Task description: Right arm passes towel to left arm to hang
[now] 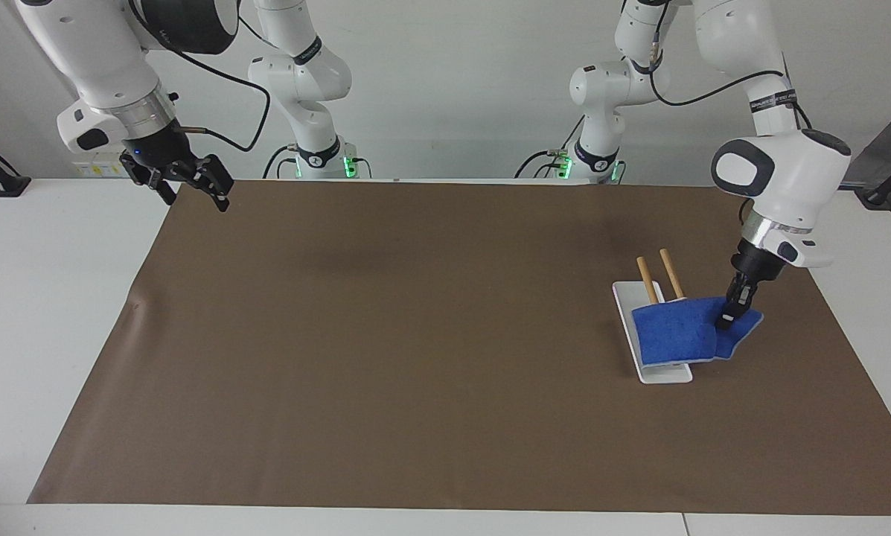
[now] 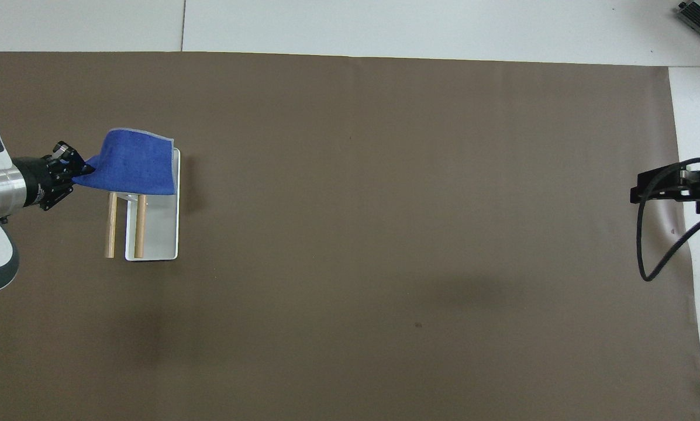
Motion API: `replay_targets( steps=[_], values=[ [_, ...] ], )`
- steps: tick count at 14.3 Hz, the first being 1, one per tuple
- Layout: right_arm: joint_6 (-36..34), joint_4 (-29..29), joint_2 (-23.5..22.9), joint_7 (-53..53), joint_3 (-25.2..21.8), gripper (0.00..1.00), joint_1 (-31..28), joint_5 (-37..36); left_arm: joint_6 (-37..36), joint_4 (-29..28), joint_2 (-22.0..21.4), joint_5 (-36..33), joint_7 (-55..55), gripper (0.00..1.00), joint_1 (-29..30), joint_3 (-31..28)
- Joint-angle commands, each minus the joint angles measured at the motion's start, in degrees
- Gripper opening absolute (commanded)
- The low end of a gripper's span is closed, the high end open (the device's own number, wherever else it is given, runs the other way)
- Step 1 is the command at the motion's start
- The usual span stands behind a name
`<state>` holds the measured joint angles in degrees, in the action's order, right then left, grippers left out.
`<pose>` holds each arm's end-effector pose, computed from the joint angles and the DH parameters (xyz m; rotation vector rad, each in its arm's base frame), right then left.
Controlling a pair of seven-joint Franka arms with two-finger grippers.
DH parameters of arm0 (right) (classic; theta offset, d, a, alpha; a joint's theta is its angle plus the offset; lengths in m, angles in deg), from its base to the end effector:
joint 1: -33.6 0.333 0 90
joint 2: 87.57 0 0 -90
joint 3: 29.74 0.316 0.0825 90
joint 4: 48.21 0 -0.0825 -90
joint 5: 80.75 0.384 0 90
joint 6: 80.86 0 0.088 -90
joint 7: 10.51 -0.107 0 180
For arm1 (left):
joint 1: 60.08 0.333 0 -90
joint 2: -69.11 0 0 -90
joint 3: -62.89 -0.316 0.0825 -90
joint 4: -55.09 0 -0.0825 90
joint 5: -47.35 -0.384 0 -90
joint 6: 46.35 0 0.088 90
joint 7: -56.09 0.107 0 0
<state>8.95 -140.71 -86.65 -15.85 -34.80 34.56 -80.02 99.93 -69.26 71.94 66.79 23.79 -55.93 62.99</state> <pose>0.5469 -0.0382 0.6125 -3.1168 0.2575 0.0486 0.5697 0.0450 0.4053 2.5399 1.2051 0.3740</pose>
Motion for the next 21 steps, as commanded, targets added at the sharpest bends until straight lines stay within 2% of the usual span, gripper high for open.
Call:
replay_targets(
  steps=[1,2,3,4,5,6,7,10,11,14,16,19,21],
  values=[
    [0.37,-4.44,3.03,0.51,-0.91,1.00,1.41,0.32,-0.56,-3.44,-3.18,-0.63,1.00,0.00,0.24,0.00],
    [0.54,-4.18,2.94,0.69,-0.91,1.00,1.41,0.23,-0.65,-3.53,-3.18,-0.63,1.00,0.00,0.15,0.00],
    [0.89,-3.92,2.77,1.04,-0.91,1.00,1.41,-0.20,-0.74,-3.53,-3.18,-0.63,1.00,0.12,0.15,0.08],
    [0.89,-3.83,2.77,1.22,-0.91,1.00,1.15,-0.21,-0.74,-3.44,-3.18,-0.63,1.00,0.50,0.15,0.08],
    [0.89,-3.83,2.77,1.13,-0.91,1.00,1.06,-0.30,-0.65,-3.01,-3.01,-0.54,1.00,0.83,0.06,0.00],
    [0.89,-3.83,2.85,1.04,-0.91,1.00,1.06,-0.30,-0.56,-2.48,-2.75,-0.54,0.83,0.95,0.06,0.00],
    [0.28,-2.96,2.86,0.61,-0.65,1.00,1.15,-0.21,-0.65,-1.43,-2.40,-0.54,0.83,1.00,0.06,0.00],
    [-1.57,-1.10,2.50,1.04,-0.56,1.00,1.06,-0.99,-2.04,3.65,-0.46,-0.71,0.65,1.00,0.15,-0.18],
    [-1.83,-1.10,2.50,1.04,-0.56,1.00,1.15,-1.17,-5.54,6.72,0.32,-1.58,0.57,1.00,0.24,-0.27],
    [-5.42,1.52,2.07,1.13,-0.04,1.00,1.41,-1.26,-23.97,21.82,5.06,-11.49,0.48,1.00,0.33,-0.27],
    [-5.44,1.18,2.15,1.48,-0.04,1.00,1.50,-3.01,-33.13,30.18,7.00,-14.59,0.48,1.00,0.33,-0.18],
    [-5.00,0.92,2.33,1.39,0.05,1.00,1.59,-3.11,-44.03,36.18,6.14,-15.48,0.83,1.00,0.33,0.52],
    [-4.99,0.74,2.42,1.39,-0.04,1.00,1.50,-3.02,-52.73,38.64,3.51,-15.48,1.00,1.00,0.24,1.22]
  ],
)
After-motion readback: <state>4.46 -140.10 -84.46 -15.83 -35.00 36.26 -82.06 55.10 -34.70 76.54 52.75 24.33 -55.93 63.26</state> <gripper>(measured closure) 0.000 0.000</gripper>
